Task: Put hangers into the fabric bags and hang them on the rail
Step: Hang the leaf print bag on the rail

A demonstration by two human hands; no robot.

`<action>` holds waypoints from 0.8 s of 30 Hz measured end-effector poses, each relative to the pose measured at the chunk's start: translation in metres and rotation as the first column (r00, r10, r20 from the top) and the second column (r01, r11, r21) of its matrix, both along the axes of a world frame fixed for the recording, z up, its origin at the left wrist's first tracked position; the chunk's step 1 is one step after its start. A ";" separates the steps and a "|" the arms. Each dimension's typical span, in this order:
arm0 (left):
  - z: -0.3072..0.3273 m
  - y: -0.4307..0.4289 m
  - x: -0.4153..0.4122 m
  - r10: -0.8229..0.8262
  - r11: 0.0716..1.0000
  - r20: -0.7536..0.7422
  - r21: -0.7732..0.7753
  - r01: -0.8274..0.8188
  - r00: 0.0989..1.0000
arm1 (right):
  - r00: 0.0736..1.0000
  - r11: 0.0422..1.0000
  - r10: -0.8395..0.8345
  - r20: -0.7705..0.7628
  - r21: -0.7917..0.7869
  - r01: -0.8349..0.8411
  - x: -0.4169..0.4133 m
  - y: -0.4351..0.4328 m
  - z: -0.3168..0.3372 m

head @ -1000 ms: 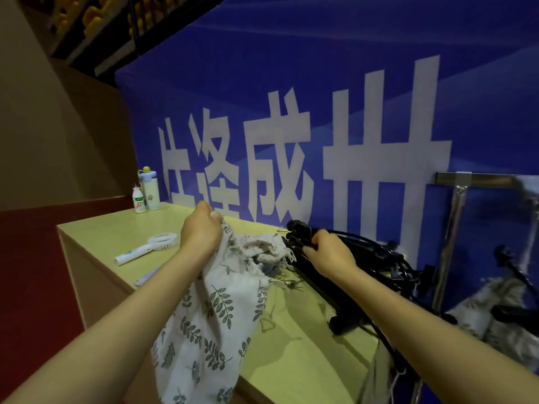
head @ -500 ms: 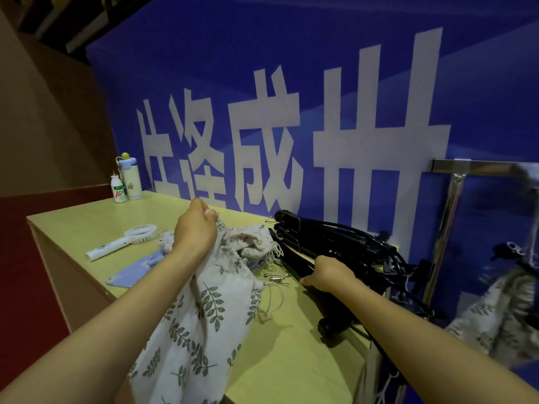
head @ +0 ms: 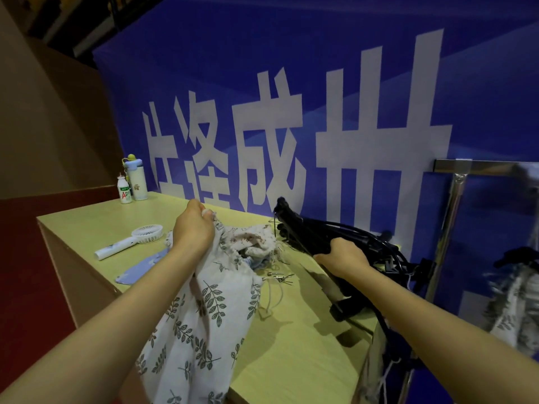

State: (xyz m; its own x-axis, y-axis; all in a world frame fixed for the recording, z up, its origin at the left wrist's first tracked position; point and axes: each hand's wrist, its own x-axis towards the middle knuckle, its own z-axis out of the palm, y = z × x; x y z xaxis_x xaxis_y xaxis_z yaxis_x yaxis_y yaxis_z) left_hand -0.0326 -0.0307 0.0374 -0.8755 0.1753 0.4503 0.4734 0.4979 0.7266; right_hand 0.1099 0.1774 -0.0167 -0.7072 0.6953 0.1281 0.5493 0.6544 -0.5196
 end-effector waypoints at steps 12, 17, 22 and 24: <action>0.032 -0.063 -0.006 0.182 0.972 0.086 0.137 -0.193 0.979 | 0.937 0.916 0.293 -0.189 0.337 -0.218 0.033 -0.060 0.079; 0.044 -0.104 -0.019 0.236 0.937 0.131 0.234 -0.261 0.963 | 0.893 0.797 0.433 -0.126 0.517 -0.313 0.037 -0.092 0.092; 0.046 -0.124 -0.029 0.167 0.923 0.150 0.323 -0.208 0.975 | 0.877 0.600 0.473 0.077 0.701 -0.386 0.029 -0.104 0.085; 0.046 -0.122 -0.024 0.186 0.963 0.055 0.189 -0.193 0.981 | 0.875 0.547 0.468 0.128 0.735 -0.400 0.024 -0.108 0.080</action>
